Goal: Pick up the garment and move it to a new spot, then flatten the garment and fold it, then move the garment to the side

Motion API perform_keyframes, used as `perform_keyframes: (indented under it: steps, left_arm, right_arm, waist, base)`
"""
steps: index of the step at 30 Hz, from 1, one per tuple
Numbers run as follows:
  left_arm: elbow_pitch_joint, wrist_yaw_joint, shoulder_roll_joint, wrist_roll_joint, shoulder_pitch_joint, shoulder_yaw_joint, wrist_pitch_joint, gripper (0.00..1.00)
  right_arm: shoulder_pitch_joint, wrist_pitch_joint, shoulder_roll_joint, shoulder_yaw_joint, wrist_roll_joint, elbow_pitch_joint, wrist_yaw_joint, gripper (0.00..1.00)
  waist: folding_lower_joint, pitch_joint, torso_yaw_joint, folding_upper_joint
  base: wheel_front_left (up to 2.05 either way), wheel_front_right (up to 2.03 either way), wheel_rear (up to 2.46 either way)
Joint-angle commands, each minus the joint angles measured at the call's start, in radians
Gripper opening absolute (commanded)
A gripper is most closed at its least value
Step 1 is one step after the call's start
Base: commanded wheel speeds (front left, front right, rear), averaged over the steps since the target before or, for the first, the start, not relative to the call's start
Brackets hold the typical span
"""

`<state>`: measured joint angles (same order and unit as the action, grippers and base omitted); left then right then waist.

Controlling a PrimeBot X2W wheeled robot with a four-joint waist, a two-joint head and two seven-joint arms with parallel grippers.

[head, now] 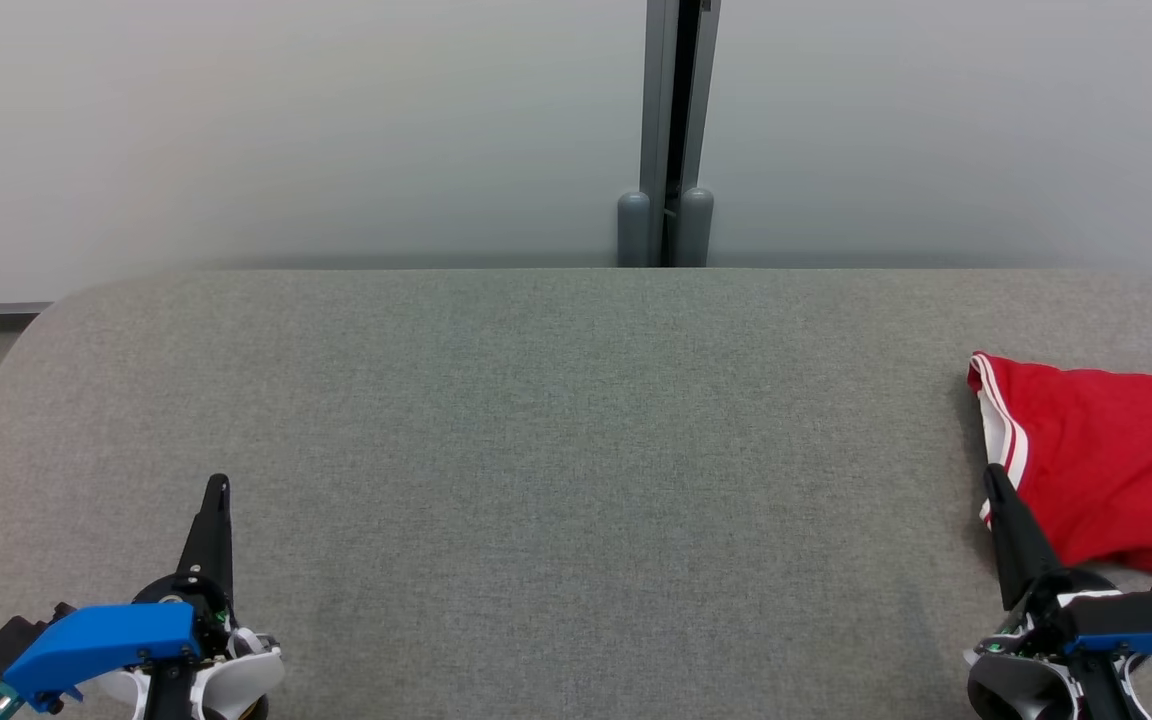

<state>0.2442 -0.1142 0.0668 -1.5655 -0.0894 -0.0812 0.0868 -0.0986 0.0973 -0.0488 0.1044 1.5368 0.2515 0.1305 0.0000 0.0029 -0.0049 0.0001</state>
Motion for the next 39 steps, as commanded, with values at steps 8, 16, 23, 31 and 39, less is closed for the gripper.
perform_keyframes:
  steps: [8,16,23,31,39]
  left_arm:
    - [0.001,-0.02,-0.01,-0.048,-0.023,-0.026,0.021,0.0]
    - [0.001,-0.021,-0.013,-0.054,-0.024,-0.029,0.024,0.0]
    - [0.001,-0.021,-0.014,-0.053,-0.024,-0.03,0.025,0.0]
    - [0.001,-0.021,-0.014,-0.051,-0.024,-0.03,0.026,0.0]
    - [0.001,-0.021,-0.015,-0.05,-0.024,-0.031,0.026,0.0]
  right_arm:
    - [-0.015,0.017,-0.003,0.011,0.067,-0.008,0.0,0.0]
    - [-0.016,0.02,-0.003,0.012,0.077,-0.009,0.0,0.0]
    - [-0.016,0.02,-0.003,0.012,0.077,-0.009,0.0,0.0]
    - [-0.016,0.019,-0.003,0.012,0.077,-0.009,0.0,0.0]
    - [-0.016,0.019,-0.003,0.012,0.077,-0.009,0.0,0.0]
  waist:
    - [0.0,0.0,0.004,-0.0001]
    - [0.0,0.0,0.005,-0.0001]
    - [0.0,0.0,0.005,-0.0001]
    - [0.0,0.0,0.005,-0.0001]
    - [0.0,0.0,0.005,-0.0001]
  base:
    - [0.0,0.0,0.0]
    - [0.0,0.0,0.0]
    - [0.0,0.0,0.0]
    - [0.0,0.0,0.0]
    - [0.0,0.0,0.0]
